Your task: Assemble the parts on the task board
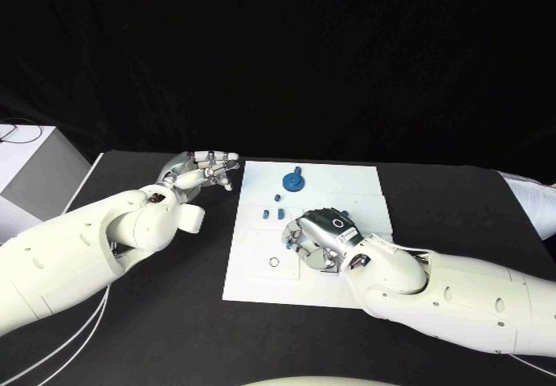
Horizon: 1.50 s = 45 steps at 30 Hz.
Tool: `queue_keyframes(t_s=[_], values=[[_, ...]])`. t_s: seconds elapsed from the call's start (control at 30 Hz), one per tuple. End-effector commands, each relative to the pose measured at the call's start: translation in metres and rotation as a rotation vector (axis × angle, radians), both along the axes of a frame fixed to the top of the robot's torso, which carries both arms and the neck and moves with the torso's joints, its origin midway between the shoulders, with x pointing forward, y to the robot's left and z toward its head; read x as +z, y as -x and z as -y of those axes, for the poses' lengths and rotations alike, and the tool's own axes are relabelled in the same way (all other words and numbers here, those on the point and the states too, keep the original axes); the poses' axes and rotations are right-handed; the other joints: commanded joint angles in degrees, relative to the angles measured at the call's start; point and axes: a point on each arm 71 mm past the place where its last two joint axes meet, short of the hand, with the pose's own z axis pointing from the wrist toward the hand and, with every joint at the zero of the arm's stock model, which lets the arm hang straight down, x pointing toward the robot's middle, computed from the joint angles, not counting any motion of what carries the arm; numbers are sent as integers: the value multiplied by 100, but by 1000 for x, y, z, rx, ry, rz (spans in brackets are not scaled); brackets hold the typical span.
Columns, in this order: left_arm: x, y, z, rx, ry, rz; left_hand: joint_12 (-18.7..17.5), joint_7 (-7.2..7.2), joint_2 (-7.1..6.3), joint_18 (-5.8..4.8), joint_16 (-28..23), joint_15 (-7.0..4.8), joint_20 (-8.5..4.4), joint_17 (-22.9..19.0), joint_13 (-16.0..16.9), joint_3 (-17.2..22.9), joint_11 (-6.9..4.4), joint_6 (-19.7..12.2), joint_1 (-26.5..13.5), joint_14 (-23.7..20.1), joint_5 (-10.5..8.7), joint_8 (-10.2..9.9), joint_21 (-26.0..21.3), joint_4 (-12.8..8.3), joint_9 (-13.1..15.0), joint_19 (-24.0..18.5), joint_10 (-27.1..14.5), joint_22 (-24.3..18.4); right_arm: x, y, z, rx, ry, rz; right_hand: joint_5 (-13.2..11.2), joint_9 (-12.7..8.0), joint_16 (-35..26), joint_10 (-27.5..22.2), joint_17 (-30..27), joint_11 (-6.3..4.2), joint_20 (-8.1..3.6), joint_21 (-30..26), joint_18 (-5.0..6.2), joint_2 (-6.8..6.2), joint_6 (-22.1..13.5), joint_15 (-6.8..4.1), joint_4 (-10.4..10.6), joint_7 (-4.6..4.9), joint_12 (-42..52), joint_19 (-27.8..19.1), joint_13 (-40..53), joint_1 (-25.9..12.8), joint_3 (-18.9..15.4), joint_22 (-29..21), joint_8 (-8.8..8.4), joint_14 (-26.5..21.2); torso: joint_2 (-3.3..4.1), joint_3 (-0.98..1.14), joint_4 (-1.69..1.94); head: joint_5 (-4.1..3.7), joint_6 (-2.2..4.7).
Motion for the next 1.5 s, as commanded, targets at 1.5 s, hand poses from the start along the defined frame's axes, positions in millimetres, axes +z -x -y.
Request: queue_keyframes(t_s=[1.5], values=[[-1, 0, 2, -12, 6, -9, 47, 29, 47, 93, -42, -7, -6, -20, -9, -39, -16, -2, 56, 17, 5, -12, -66, -7, -15, 43, -59, -33, -14, 0, -6, 78, 78, -79, -58, -9, -23, -787, -299, 1, 151, -292, -51, -241, -485, 175, 168, 136, -142, -193, -210, -523, -278, -256, -306, 171, -4, 4, 2, -19, -38]])
